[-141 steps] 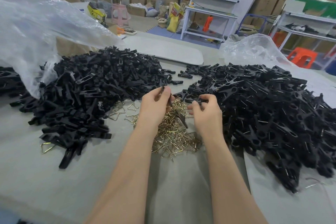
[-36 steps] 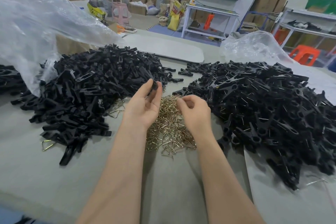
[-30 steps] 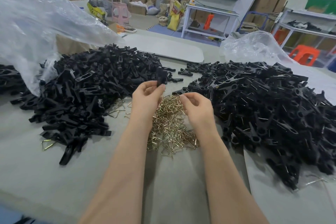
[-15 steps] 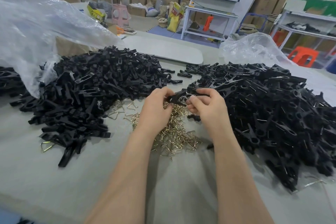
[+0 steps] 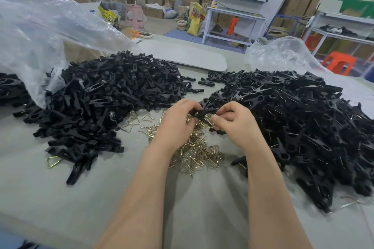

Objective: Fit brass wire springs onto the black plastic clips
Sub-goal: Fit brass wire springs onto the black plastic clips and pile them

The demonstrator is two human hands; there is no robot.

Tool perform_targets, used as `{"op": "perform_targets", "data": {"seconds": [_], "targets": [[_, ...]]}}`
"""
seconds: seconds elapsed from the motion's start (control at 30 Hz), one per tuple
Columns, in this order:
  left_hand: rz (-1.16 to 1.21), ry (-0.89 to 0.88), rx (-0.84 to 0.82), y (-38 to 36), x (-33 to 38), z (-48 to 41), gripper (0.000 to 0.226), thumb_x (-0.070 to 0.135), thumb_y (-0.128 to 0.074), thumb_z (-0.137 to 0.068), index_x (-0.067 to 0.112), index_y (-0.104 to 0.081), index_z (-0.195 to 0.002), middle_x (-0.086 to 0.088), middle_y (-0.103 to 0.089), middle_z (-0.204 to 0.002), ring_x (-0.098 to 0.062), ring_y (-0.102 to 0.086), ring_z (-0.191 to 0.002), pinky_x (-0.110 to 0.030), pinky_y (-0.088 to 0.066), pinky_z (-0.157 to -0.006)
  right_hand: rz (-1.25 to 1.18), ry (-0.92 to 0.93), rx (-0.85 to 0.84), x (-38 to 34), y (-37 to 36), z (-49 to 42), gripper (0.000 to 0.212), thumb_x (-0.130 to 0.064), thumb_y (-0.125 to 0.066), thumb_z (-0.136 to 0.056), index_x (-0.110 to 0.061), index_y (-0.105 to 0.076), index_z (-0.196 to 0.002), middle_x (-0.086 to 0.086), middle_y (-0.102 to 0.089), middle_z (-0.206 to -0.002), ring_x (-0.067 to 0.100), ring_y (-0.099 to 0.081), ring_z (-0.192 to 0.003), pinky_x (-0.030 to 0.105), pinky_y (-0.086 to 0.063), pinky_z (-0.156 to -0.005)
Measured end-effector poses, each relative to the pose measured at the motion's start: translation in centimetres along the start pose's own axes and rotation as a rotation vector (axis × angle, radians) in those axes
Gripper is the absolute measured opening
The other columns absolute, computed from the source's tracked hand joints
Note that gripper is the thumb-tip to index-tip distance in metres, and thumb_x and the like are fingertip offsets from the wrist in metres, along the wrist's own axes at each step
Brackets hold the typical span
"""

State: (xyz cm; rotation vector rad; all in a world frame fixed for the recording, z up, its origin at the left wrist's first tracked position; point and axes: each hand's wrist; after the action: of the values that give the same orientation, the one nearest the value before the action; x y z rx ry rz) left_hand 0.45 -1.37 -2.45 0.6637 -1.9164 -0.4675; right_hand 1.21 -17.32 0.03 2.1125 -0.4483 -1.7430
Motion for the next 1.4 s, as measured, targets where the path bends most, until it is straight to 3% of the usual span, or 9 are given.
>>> {"op": "perform_targets", "data": {"seconds": [0.13, 0.23, 0.33, 0.4, 0.53, 0.73, 0.93, 1.17, 1.4], "targets": [[0.002, -0.007, -0.024, 0.0, 0.2, 0.1, 0.026, 0.005, -0.064, -0.086, 0.021, -0.064, -0.105, 0.011, -0.055, -0.105, -0.011, -0.054, -0.101, -0.032, -0.046, -0.096, 0.007, -0.04, -0.004, 0.3, 0.0, -0.1, 0.016, -0.011, -0.07, -0.083, -0.017, -0.055, -0.08, 0.0, -0.07, -0.061, 0.007, -0.066, -0.057, 0.037, -0.056, -0.075], [0.076, 0.003, -0.044, 0.2, 0.3, 0.1, 0.024, 0.006, -0.065, -0.086, 0.026, -0.064, -0.098, 0.015, -0.057, -0.1, -0.005, -0.056, -0.097, -0.023, -0.046, -0.093, -0.078, -0.04, -0.026, 0.4, 0.3, -0.2, 0.016, -0.014, -0.072, -0.082, -0.015, -0.057, -0.088, -0.001, -0.07, -0.062, 0.006, -0.065, -0.057, 0.03, -0.055, -0.066], [0.267, 0.083, -0.099, 1.0, 0.7, 0.3, 0.031, 0.011, -0.068, -0.085, 0.041, -0.06, -0.087, 0.017, -0.062, -0.093, 0.004, -0.059, -0.089, -0.012, -0.046, -0.079, -0.359, -0.105, -0.114, 0.7, 0.7, -0.1, 0.013, -0.014, -0.069, -0.085, -0.014, -0.061, -0.096, 0.001, -0.069, -0.066, 0.01, -0.061, -0.059, 0.023, -0.053, -0.061], [0.355, 0.127, -0.16, 1.1, 1.0, 0.3, 0.025, 0.013, -0.069, -0.085, 0.035, -0.064, -0.093, 0.005, -0.067, -0.095, -0.006, -0.064, -0.088, -0.021, -0.051, -0.076, -0.678, -0.158, -0.221, 0.9, 0.7, -0.1, 0.004, -0.016, -0.066, -0.084, -0.015, -0.068, -0.088, 0.002, -0.064, -0.066, 0.009, -0.057, -0.057, 0.019, -0.052, -0.058], [0.419, 0.128, -0.197, 1.1, 1.6, 0.3, 0.021, 0.013, -0.071, -0.083, 0.023, -0.065, -0.1, -0.01, -0.068, -0.098, -0.018, -0.064, -0.088, -0.024, -0.051, -0.08, -0.914, -0.177, -0.336, 1.4, 0.6, -0.1, 0.023, -0.024, -0.064, -0.079, -0.007, -0.064, -0.094, 0.0, -0.058, -0.065, 0.007, -0.05, -0.055, 0.016, -0.049, -0.056], [0.466, 0.095, -0.18, 1.1, 1.9, 0.4, 0.021, 0.014, -0.072, -0.083, 0.031, -0.065, -0.094, 0.003, -0.062, -0.084, -0.004, -0.058, -0.074, -0.017, -0.048, -0.07, -0.806, -0.396, -0.531, 1.4, -0.5, 0.1, 0.08, -0.065, -0.059, -0.064, -0.005, -0.055, -0.117, 0.005, -0.065, -0.071, 0.012, -0.059, -0.06, 0.022, -0.051, -0.056], [0.339, -0.001, -0.133, 0.7, 2.1, 0.3, 0.016, 0.019, -0.073, -0.081, 0.026, -0.067, -0.093, 0.015, -0.053, -0.112, 0.001, -0.049, -0.111, -0.022, -0.036, -0.098, -0.934, -0.316, -0.495, 1.3, -1.4, -0.1, 0.049, -0.059, -0.068, -0.067, -0.011, -0.075, -0.078, 0.004, -0.064, -0.073, 0.011, -0.057, -0.055, 0.021, -0.051, -0.053], [0.403, 0.0, -0.166, 0.7, 2.2, 0.3, 0.03, 0.015, -0.073, -0.081, 0.035, -0.063, -0.1, 0.015, -0.063, -0.104, -0.001, -0.057, -0.104, -0.027, -0.042, -0.099, -1.034, -0.318, -0.466, 1.2, -2.1, 0.0, 0.038, -0.049, -0.069, -0.068, -0.011, -0.071, -0.068, -0.002, -0.041, -0.065, 0.005, -0.033, -0.044, 0.016, -0.03, -0.04], [0.487, 0.034, -0.167, 0.9, 2.3, 0.4, 0.028, 0.01, -0.074, -0.079, 0.025, -0.065, -0.101, 0.004, -0.069, -0.102, -0.011, -0.061, -0.103, -0.038, -0.045, -0.101, -1.061, -0.288, -0.48, 0.9, -2.5, 0.0, 0.035, -0.047, -0.072, -0.061, -0.013, -0.074, -0.069, -0.005, -0.035, -0.06, 0.003, -0.031, -0.04, 0.015, -0.029, -0.038]]}}
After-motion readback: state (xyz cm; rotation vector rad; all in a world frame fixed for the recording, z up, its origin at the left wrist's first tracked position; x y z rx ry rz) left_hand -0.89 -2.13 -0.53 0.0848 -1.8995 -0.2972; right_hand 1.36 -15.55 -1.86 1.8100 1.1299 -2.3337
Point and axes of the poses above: each hand's wrist, its own z-axis away from the middle knuckle, its own y-axis out of the back of the hand, x = y × z
